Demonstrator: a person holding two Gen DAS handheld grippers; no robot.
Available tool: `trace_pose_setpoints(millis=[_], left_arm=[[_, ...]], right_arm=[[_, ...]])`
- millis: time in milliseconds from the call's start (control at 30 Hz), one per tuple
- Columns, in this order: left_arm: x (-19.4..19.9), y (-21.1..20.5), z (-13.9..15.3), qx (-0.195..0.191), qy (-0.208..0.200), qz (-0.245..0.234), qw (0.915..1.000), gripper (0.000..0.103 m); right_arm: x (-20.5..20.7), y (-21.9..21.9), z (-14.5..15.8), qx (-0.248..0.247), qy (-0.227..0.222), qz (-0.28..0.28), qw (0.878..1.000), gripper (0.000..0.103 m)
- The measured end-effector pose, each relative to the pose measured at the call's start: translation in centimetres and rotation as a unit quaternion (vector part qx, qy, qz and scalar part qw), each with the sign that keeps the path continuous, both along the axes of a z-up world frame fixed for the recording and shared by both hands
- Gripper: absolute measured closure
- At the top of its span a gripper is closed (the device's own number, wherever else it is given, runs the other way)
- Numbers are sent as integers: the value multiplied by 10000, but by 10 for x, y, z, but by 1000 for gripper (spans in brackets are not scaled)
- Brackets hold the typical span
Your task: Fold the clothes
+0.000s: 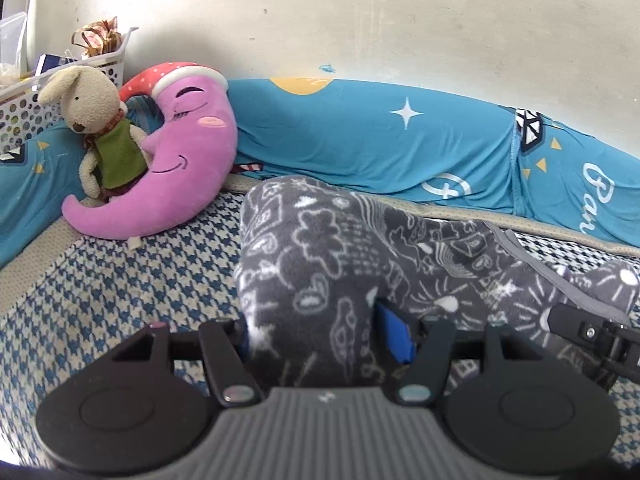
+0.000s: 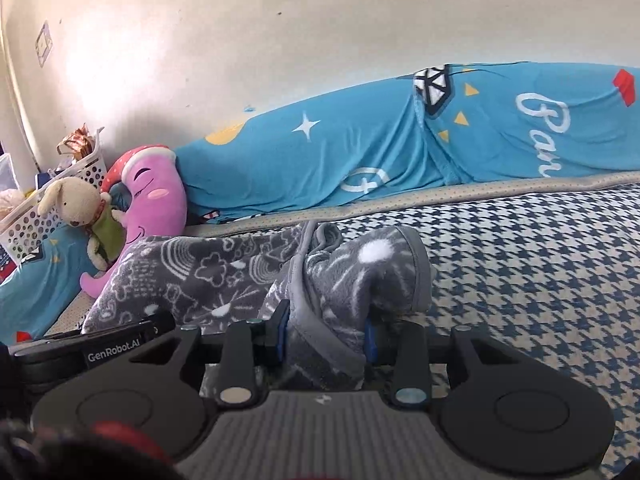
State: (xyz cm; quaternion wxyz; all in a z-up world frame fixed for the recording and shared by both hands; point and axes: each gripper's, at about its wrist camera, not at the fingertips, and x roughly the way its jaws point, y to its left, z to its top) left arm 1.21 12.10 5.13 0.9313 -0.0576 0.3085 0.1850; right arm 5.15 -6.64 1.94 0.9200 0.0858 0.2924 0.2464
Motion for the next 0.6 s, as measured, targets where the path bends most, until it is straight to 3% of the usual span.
trace_pose_setpoints(millis=[600], left_arm=[[-25,76,-11,333,-48,919,9952,45]], right_arm=[[15,93,-2,101,4,896,9959,68]])
